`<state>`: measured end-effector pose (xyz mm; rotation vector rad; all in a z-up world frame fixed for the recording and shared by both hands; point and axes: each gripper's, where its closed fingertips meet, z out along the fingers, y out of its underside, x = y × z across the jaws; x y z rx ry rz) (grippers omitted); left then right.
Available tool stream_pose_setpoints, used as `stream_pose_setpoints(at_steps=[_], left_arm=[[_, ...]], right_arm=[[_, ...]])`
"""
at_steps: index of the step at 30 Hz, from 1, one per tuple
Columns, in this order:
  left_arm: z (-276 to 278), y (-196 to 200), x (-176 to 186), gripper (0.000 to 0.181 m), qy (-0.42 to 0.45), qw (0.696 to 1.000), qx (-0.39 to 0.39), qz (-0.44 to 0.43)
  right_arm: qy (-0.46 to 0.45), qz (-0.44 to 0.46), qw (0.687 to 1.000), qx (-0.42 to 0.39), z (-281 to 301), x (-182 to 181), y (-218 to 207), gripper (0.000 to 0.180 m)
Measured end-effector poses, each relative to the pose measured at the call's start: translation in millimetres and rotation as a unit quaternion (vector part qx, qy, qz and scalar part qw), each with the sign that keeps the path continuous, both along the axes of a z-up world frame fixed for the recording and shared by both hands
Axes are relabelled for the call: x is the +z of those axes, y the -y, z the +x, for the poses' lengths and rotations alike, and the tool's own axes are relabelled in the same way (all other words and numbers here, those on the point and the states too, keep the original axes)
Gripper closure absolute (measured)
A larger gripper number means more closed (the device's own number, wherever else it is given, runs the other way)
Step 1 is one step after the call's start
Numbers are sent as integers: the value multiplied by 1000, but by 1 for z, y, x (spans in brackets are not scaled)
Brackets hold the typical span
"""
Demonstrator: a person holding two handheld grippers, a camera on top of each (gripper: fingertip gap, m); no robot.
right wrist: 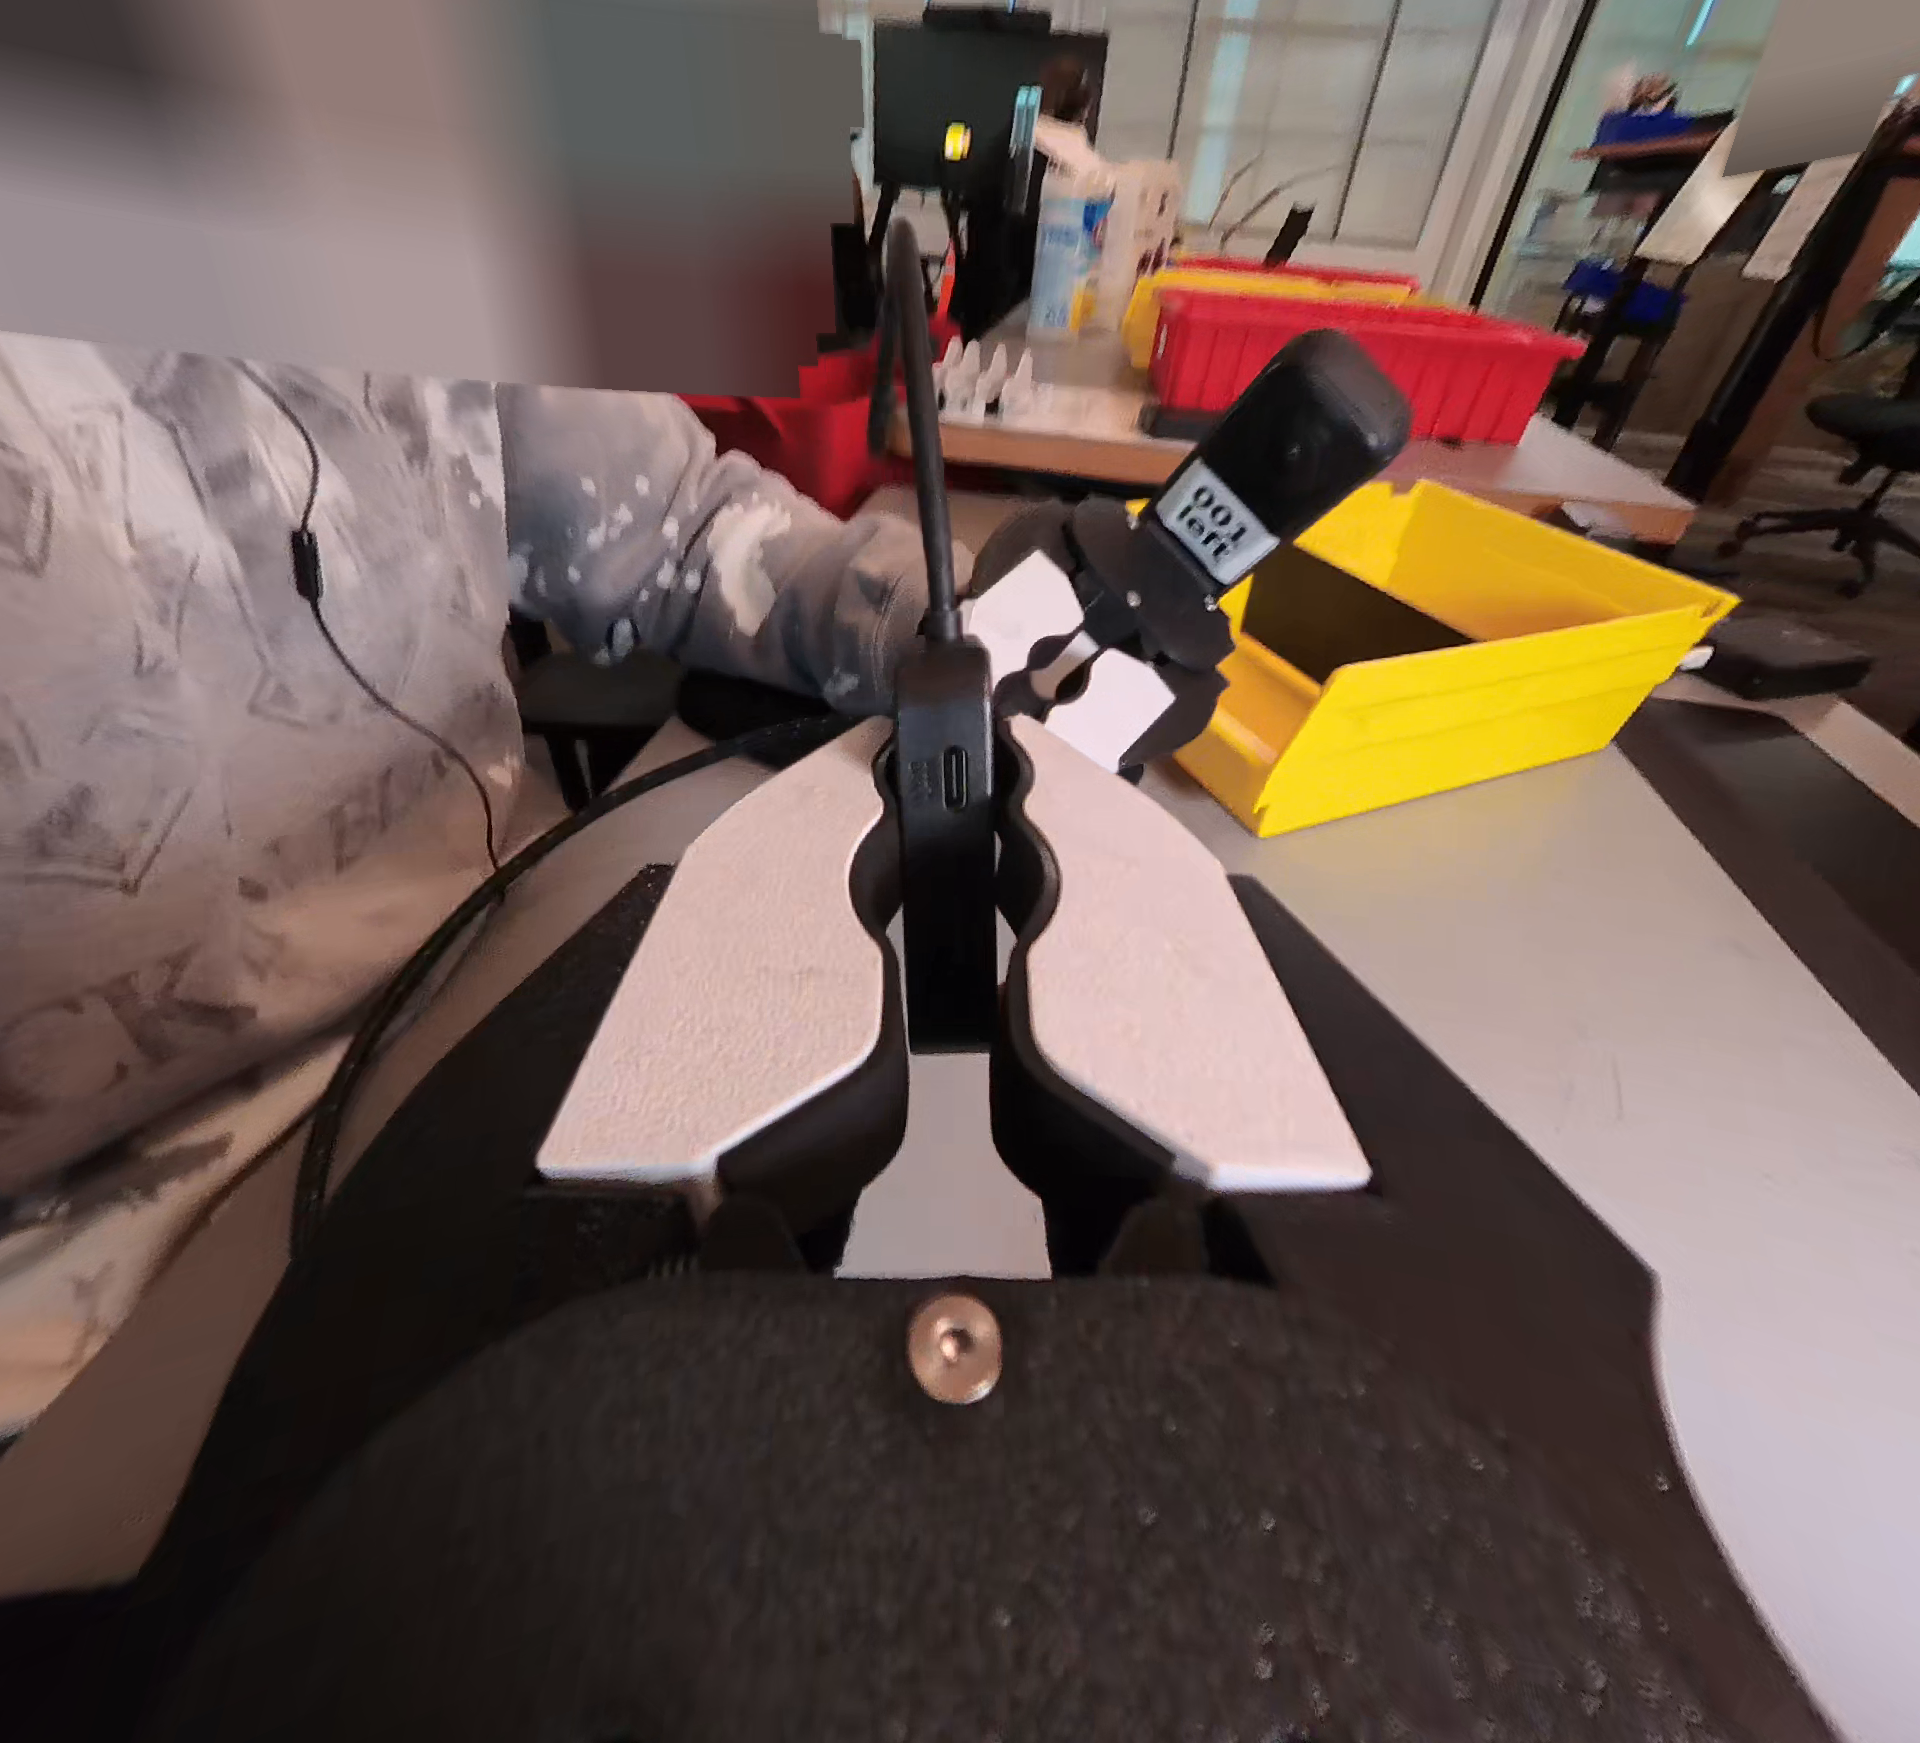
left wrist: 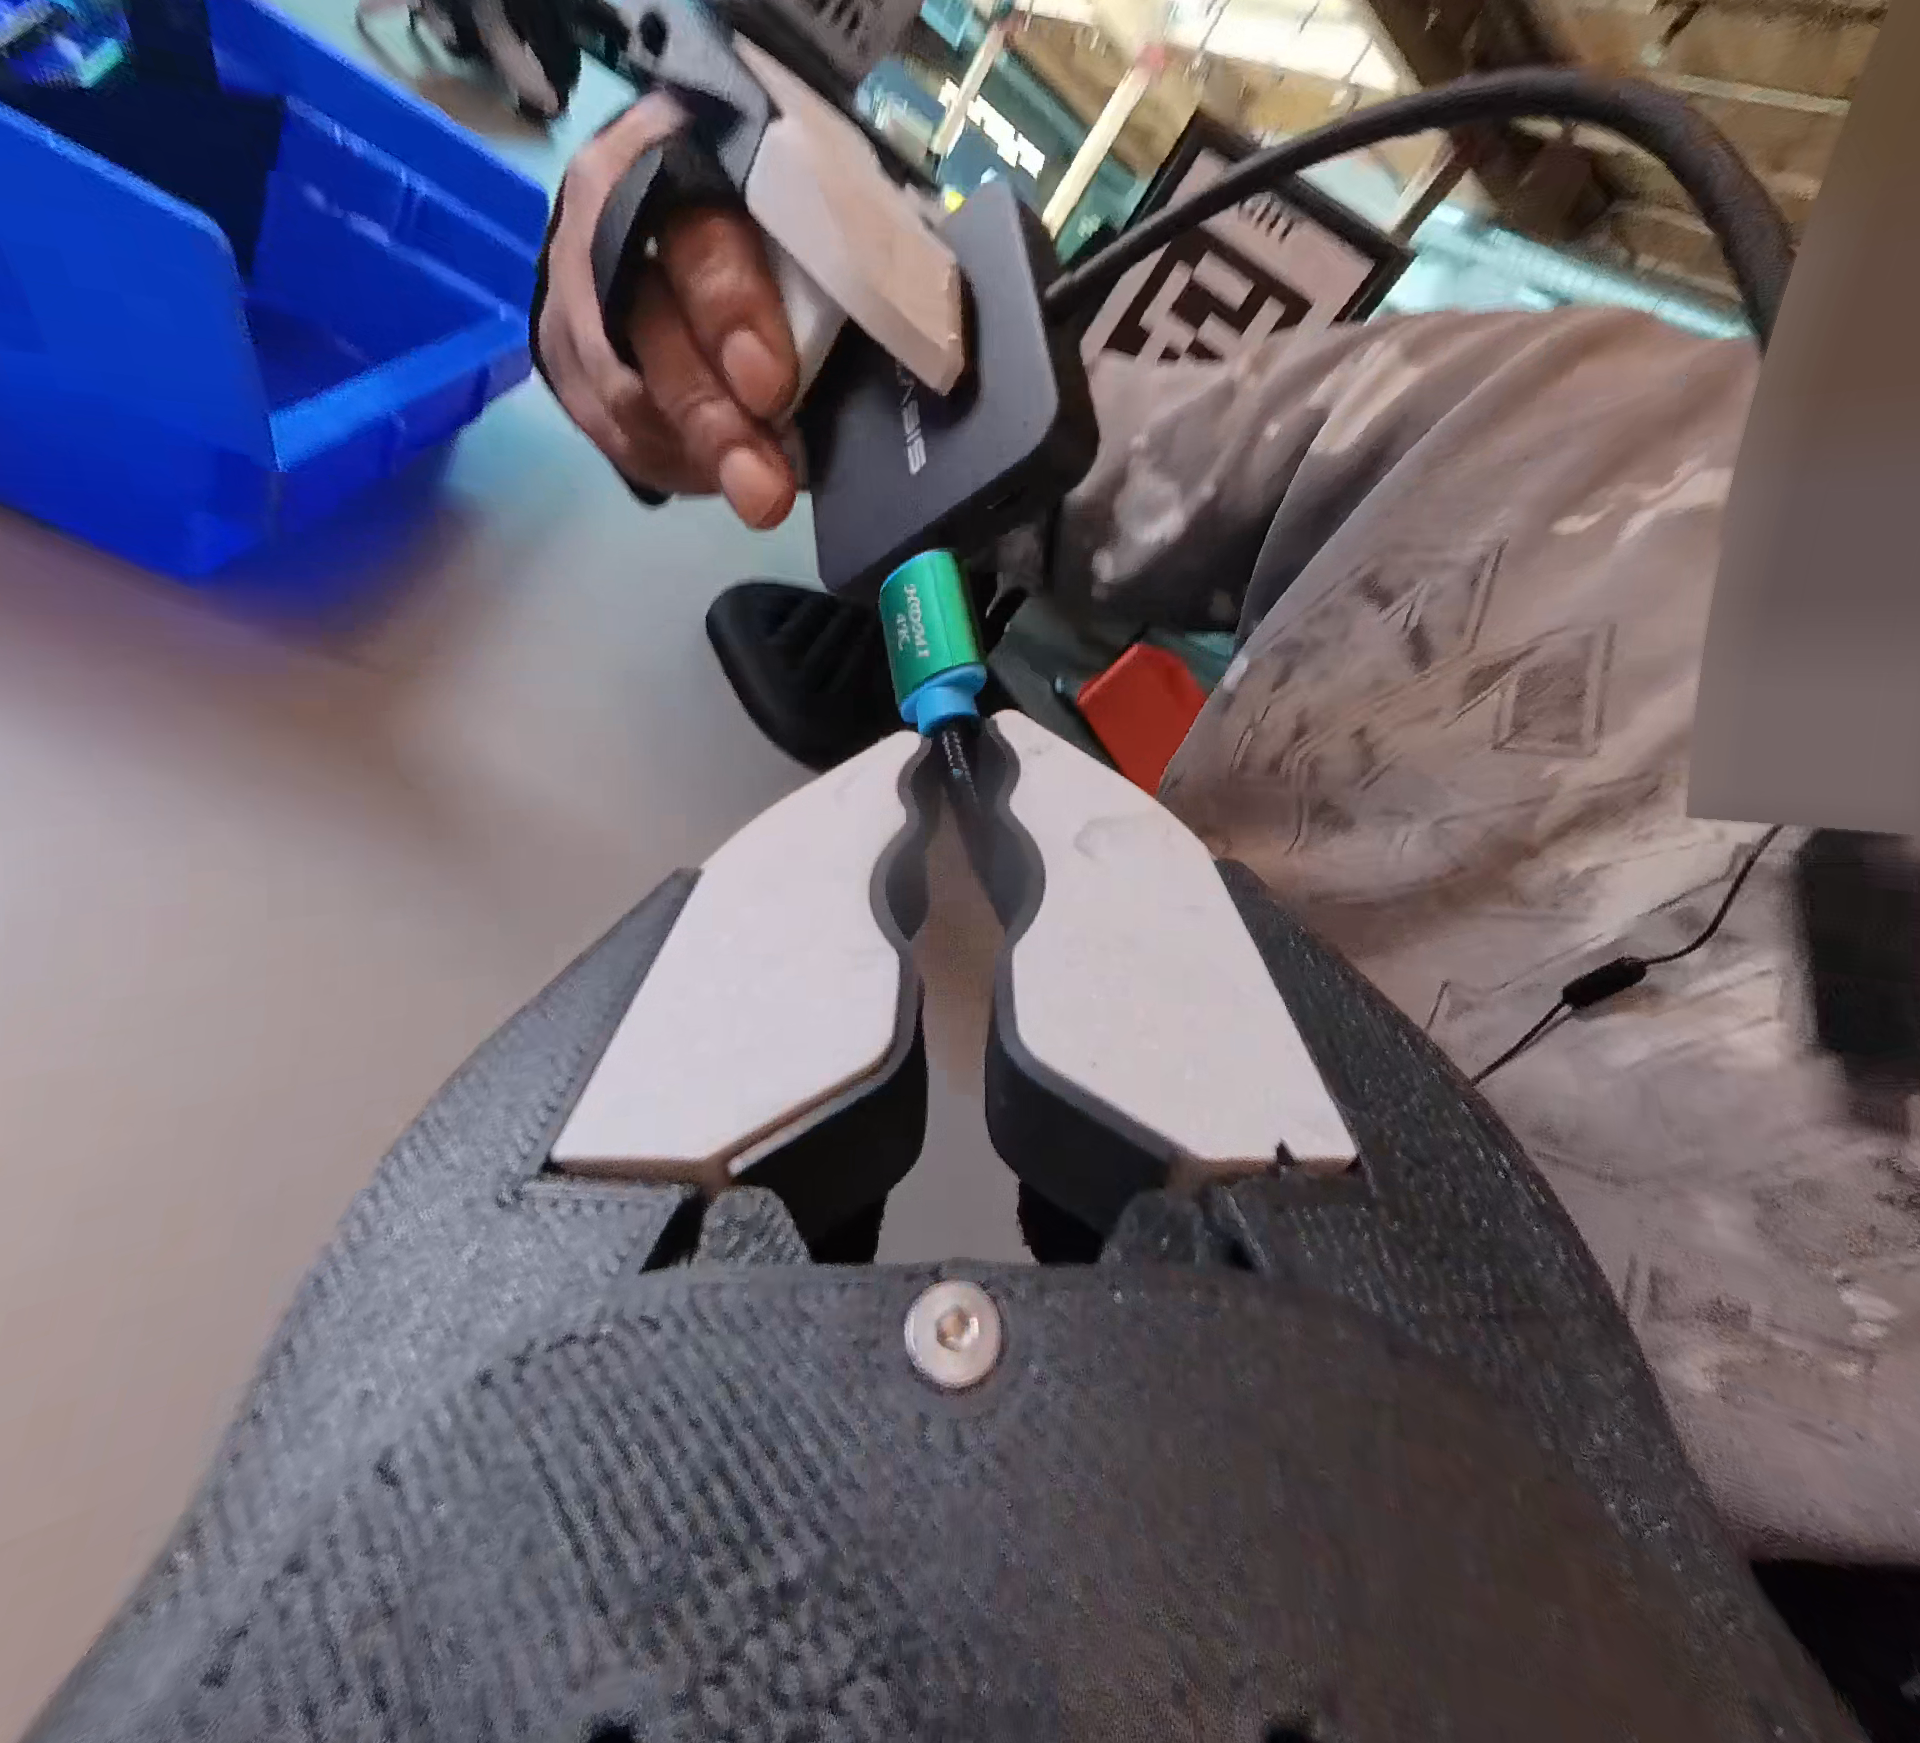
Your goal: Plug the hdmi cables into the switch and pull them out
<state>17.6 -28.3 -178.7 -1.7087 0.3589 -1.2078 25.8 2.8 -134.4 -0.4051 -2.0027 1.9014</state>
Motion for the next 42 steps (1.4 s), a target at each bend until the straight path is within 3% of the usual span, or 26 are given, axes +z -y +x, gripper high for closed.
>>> stream_pose_setpoints(at_steps=[4, 9, 13, 17, 23, 27, 31, 36, 42], left_arm=[[-1, 0, 9, 174, 12, 1000, 11, 19], [-7, 4, 21, 173, 22, 999, 19, 40], [-15, 2, 15, 173, 6, 999, 36, 30], [-17, 1, 3, 174, -22, 999, 47, 12], [-12, -1, -2, 174, -7, 999, 46, -14], [-18, -5, 2, 172, -46, 994, 94, 44], [-55, -15, 12, 160, -140, 954, 239, 118], [-100, -10, 12, 151, -185, 900, 376, 123], [-115, -2, 4, 141, -165, 886, 421, 102]], right_arm=[[0, -78, 997, -11, -7, 13, 0, 166], [-10, -83, 996, -25, -13, 25, 4, 165], [2, 29, 998, -60, -19, 20, 1, 153], [16, 197, 978, -73, -11, 9, -3, 144], [-45, 371, 923, -92, 3, 4, 1, 163], [-20, 387, 914, -116, 7, 8, -2, 167], [-3, 352, 922, -160, 12, 33, -20, 166], [-13, 296, 926, -235, 21, 87, -58, 166], [-47, 330, 870, -363, 14, 159, -134, 166]])
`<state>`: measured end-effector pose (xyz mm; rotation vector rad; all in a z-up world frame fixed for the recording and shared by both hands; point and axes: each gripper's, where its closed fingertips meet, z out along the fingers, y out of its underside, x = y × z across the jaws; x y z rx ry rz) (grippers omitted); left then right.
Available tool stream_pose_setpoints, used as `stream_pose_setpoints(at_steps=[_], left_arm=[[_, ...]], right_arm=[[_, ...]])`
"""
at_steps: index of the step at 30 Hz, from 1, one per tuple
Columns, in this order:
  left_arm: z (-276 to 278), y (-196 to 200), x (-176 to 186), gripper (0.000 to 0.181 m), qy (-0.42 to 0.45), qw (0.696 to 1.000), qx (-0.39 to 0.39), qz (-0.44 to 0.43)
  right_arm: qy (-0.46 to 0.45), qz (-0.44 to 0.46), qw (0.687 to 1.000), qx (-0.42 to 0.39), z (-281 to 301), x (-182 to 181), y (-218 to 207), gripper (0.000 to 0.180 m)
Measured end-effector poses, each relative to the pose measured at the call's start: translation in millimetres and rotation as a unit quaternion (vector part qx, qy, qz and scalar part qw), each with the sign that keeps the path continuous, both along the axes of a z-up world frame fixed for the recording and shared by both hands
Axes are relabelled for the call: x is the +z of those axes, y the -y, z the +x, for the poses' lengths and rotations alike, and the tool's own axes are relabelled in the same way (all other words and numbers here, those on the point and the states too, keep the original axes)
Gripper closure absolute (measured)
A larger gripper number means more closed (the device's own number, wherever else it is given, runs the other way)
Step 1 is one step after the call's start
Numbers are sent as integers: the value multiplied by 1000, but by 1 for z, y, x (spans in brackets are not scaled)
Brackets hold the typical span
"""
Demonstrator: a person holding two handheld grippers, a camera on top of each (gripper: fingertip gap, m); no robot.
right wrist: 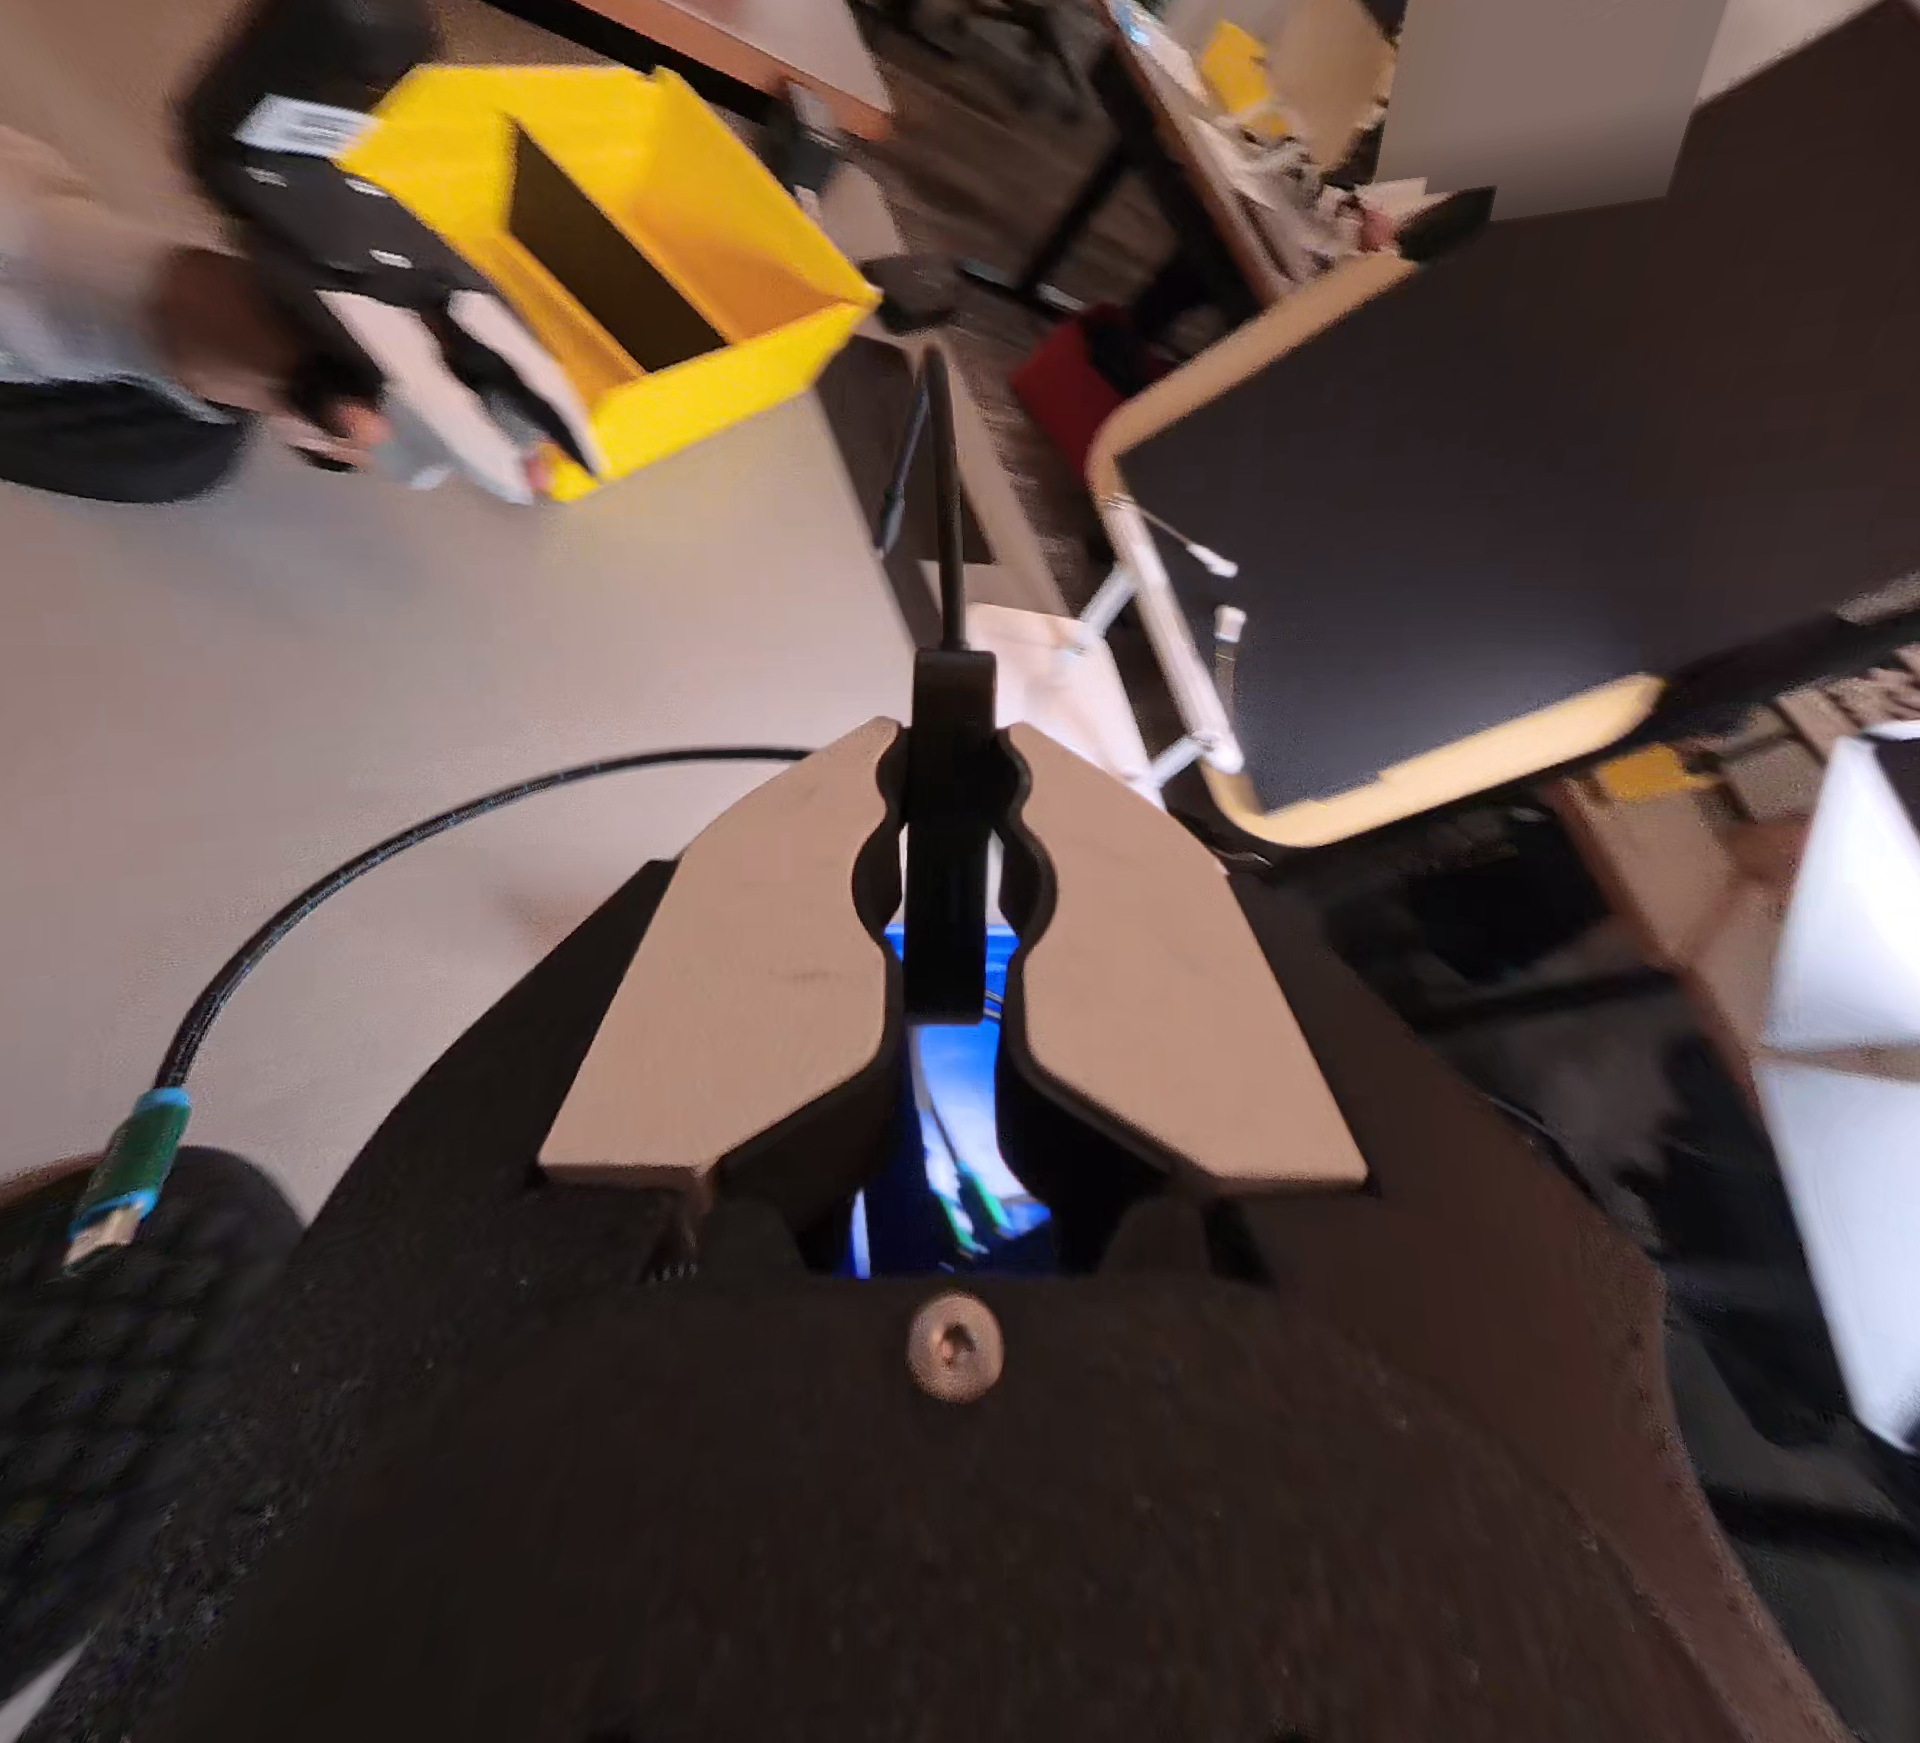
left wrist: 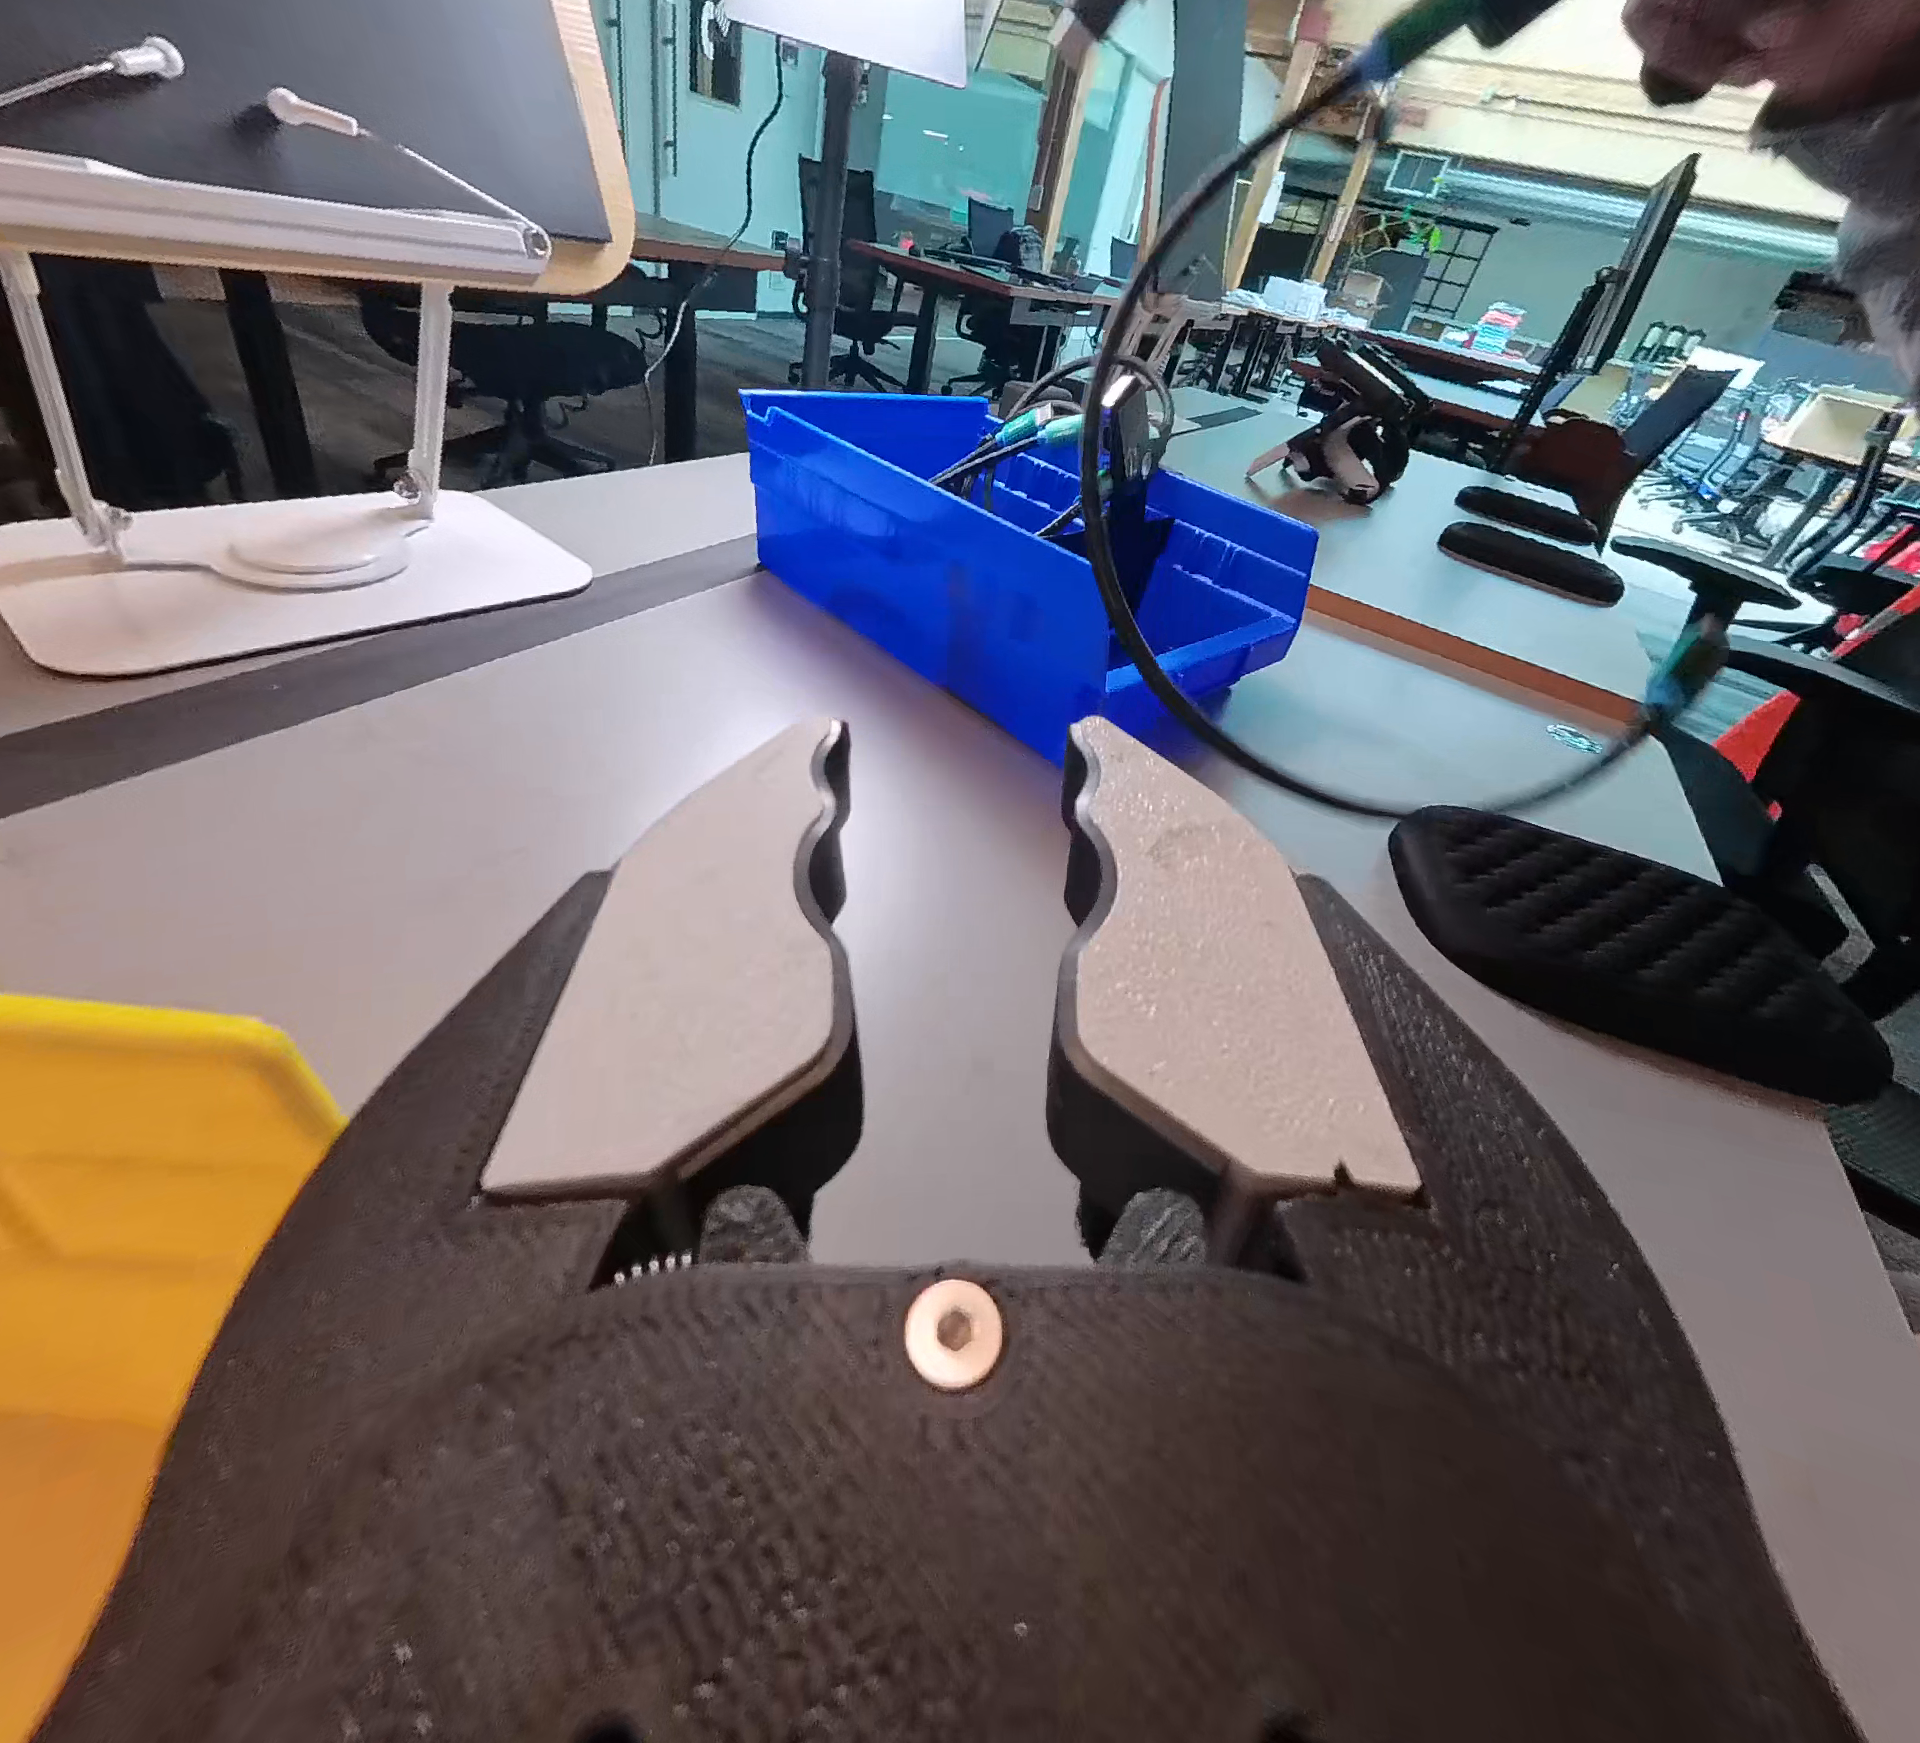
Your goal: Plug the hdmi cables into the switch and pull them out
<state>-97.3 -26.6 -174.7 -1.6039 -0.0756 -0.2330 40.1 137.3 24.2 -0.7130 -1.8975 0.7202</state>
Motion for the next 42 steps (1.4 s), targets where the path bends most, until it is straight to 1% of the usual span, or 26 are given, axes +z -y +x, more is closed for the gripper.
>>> stream_pose_setpoints(at_steps=[3, 5, 8, 10, 11, 14, 17, 18, 20, 22, 25, 28, 32, 34, 37, 40, 42], left_arm=[[2, 0, -5, 141, -11, 1000, 5, -8], [2, 0, -6, 141, -22, 1000, 7, -11], [1, 0, -7, 141, -32, 999, 12, -14], [-1, 0, -8, 141, -36, 999, 14, -17], [-2, 0, -8, 141, -39, 999, 15, -17], [-2, 1, -7, 141, -54, 998, 18, -19], [-1, 2, -6, 142, -73, 997, 20, -19], [0, 1, -6, 142, -77, 997, 21, -21], [1, 1, -7, 142, -83, 996, 19, -23], [1, 0, -10, 142, -86, 996, 17, -29], [2, -1, -13, 142, -88, 995, 14, -36], [2, 0, -12, 142, -94, 995, 14, -38], [2, 1, -11, 142, -104, 994, 17, -38], [2, 1, -10, 142, -108, 993, 18, -38], [1, 1, -12, 142, -112, 993, 18, -44], [2, 1, -15, 143, -111, 992, 17, -53], [2, 1, -17, 143, -108, 992, 16, -60]], right_arm=[[-22, 36, 997, -64, -10, 27, -48, 167], [-41, 53, 992, -107, -19, 39, -81, 166], [-80, 56, 981, -165, -35, 41, -130, 166], [-89, 47, 975, -199, -44, 21, -158, 166], [-84, 39, 973, -210, -48, 3, -169, 166], [-24, 18, 972, -232, -55, -69, -193, 165], [50, 19, 969, -241, -55, -133, -204, 166], [71, 24, 967, -243, -54, -147, -207, 165], [107, 41, 962, -247, -53, -163, -214, 165], [153, 36, 955, -250, -51, -168, -219, 165], [209, 48, 944, -250, -48, -164, -226, 164], [262, 46, 931, -248, -48, -169, -225, 162], [283, 63, 925, -244, -56, -193, -221, 160], [294, 92, 920, -240, -59, -207, -222, 161], [312, 104, 912, -244, -60, -217, -225, 160], [339, 106, 896, -266, -53, -210, -233, 155], [325, 93, 900, -274, -52, -191, -231, 143]])
